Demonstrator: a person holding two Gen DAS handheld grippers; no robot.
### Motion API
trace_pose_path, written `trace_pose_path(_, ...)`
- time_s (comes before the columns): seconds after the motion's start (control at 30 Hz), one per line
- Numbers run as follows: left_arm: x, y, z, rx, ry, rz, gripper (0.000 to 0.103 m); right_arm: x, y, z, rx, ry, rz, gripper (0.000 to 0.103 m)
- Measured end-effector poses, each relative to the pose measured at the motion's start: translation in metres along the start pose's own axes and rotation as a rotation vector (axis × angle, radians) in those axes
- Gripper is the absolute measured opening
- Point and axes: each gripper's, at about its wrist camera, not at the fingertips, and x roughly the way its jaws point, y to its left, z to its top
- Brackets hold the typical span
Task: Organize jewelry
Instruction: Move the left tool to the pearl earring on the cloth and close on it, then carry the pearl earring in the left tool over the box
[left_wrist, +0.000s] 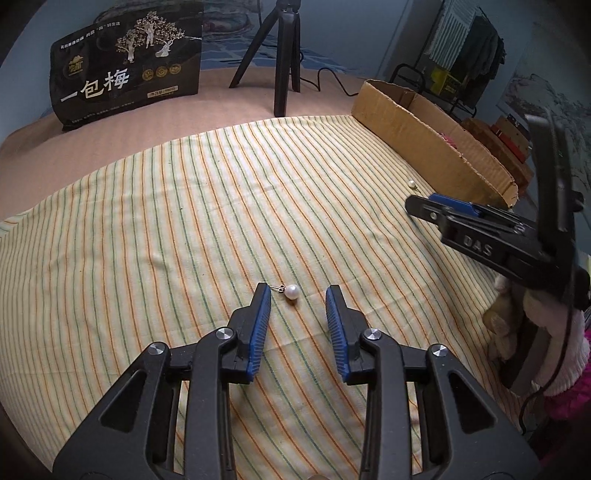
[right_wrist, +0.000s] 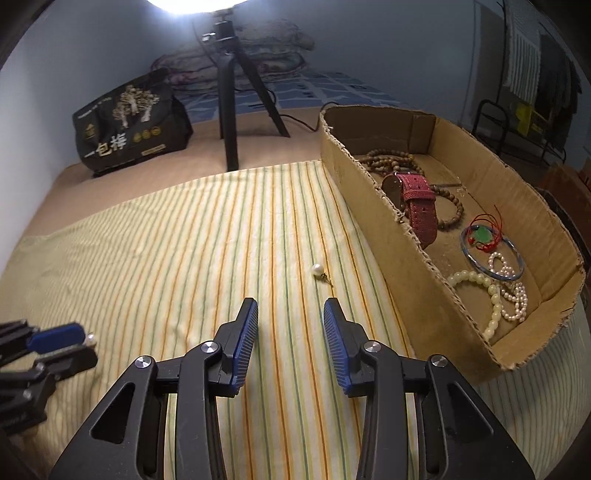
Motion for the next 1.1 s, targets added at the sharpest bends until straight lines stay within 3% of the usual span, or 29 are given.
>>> trace_pose_path(0.33, 0.002, 0.003, -0.003, 0.008, -0.013, -0.012, 0.028, 0.016, 0.004, 0.009, 0.012, -0.005, -0.046, 0.035)
trace_pose_path(0.47, 0.001, 0.005, -0.004, 0.002, -0.017, -0.013, 0.023, 0.022, 0.004, 0.013, 0.011, 0.002, -0.052, 0.034)
trace_pose_path(0.7, 0.0, 0.006, -0.005, -0.002, -0.02, -0.008, 0.017, 0.025, 0.003, 0.012, 0.015, 0.008, -0.035, 0.015)
trace_pose_path(0.9, 0.0, 0.008, -0.005, -0.011, -0.019, -0.008, 0.011, 0.026, 0.004, 0.012, 0.017, 0.001, -0.024, 0.008)
trace_pose_path(1.1, -0.001, 0.007, -0.005, -0.009, -0.016, -0.002, 0.01, 0.025, 0.002, 0.011, 0.026, -0.004, -0.005, 0.007)
